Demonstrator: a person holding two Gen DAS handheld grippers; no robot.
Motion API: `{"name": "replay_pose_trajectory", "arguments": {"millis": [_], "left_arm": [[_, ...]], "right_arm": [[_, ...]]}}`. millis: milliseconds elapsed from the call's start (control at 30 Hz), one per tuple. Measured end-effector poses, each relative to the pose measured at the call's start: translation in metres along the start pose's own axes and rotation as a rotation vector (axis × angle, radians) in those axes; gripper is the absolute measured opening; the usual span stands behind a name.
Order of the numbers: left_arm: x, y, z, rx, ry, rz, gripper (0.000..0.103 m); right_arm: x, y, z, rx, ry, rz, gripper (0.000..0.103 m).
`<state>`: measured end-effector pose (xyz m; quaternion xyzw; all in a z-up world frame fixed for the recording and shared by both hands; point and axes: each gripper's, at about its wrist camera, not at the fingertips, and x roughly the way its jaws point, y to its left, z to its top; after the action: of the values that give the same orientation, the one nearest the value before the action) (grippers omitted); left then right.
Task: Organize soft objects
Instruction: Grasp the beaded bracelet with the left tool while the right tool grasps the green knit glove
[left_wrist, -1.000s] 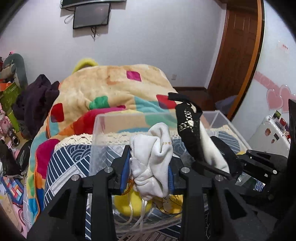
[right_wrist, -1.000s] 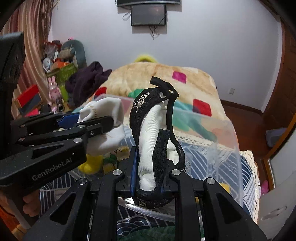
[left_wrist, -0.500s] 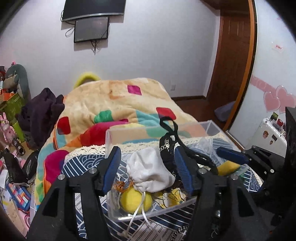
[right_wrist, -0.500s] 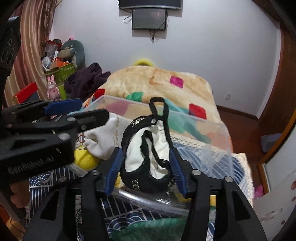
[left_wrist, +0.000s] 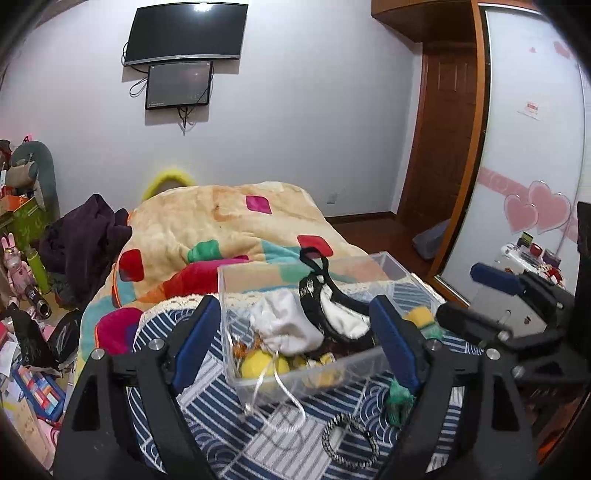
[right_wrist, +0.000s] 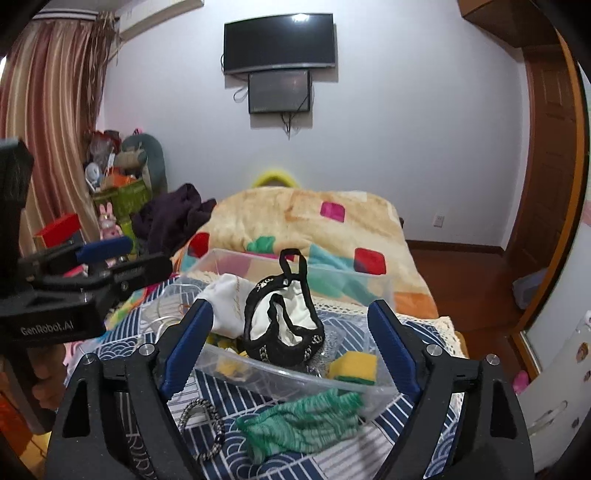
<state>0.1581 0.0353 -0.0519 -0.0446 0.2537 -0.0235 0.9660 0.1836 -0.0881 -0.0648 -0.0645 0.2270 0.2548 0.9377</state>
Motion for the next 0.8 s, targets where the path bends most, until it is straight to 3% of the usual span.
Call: {"name": "replay_pose_trajectory", "arguments": {"millis": [267,467,800], "left_arm": [[-0.006,-0.009,-0.041,0.018,0.068,-0.014,0.084],[0.001,-0.004,-0.071,-0.041,0.155,-0.048,0.084],[0.032,-0.009,-0.110,-0.058,0.274,-0.035,0.080]], "right_arm": [[-0.007,0.002,-0.023,0.011,0.017,-0.009,0.086],[0.001,-0.001,-0.051,0.050,0.094,0.004,0.086],[0.028,-0.007,-0.087,0.116,0.230,0.037,0.086]]}}
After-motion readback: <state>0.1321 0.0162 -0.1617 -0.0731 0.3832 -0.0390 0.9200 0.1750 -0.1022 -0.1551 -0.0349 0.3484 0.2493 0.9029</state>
